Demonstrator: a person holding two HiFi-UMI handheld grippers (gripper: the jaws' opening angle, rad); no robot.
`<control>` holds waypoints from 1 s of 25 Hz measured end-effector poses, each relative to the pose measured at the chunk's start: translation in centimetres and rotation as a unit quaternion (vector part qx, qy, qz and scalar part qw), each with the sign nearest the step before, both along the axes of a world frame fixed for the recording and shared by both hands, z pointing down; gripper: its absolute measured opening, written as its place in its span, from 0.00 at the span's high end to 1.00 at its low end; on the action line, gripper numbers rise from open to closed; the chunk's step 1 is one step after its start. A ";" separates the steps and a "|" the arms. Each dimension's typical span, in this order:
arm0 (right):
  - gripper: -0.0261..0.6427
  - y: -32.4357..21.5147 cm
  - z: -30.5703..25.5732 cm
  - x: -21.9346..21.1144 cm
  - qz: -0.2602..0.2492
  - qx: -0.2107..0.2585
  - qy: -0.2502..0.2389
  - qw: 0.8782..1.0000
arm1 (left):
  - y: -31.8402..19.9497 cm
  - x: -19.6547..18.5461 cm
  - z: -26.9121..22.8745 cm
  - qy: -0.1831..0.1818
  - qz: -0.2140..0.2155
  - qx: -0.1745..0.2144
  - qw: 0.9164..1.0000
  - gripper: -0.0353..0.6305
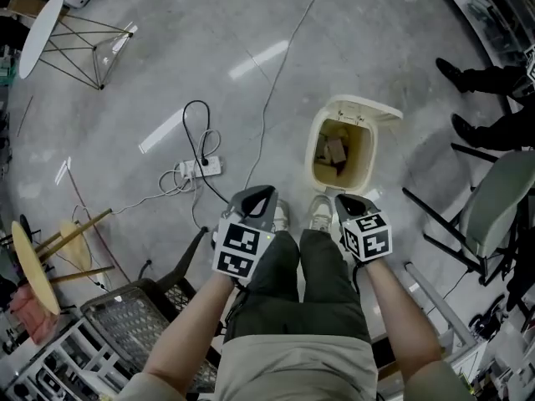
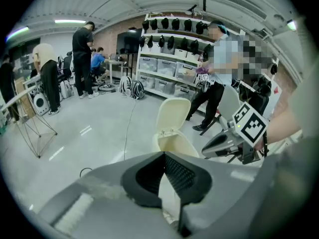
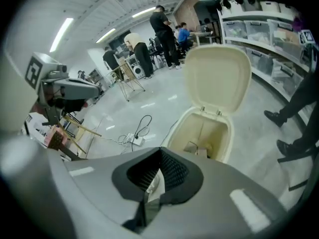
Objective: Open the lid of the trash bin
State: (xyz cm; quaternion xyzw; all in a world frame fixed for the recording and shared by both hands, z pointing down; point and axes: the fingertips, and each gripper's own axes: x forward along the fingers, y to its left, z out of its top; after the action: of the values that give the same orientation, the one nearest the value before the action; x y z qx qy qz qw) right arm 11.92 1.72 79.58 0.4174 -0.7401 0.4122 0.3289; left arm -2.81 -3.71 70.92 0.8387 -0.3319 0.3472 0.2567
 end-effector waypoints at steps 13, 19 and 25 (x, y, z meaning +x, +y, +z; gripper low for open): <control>0.96 -6.0 -25.7 -6.5 -0.041 0.154 -0.062 0.985 | -3.2 -6.9 -20.6 -0.002 -0.055 0.138 0.989 0.94; 0.96 -7.9 -36.4 -10.4 -0.078 0.221 -0.081 0.969 | -3.2 -11.0 -29.4 0.007 -0.106 0.172 0.979 0.94; 0.96 -9.2 -46.2 -14.2 -0.112 0.293 -0.106 0.944 | -3.4 -13.8 -39.0 0.008 -0.123 0.249 0.961 0.94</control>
State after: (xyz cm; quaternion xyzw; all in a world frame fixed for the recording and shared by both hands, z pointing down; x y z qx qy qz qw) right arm -2.28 -7.47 33.41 0.3640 -0.9006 0.1791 0.1558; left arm -16.61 -7.10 31.96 0.8316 -0.5066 0.2121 0.0831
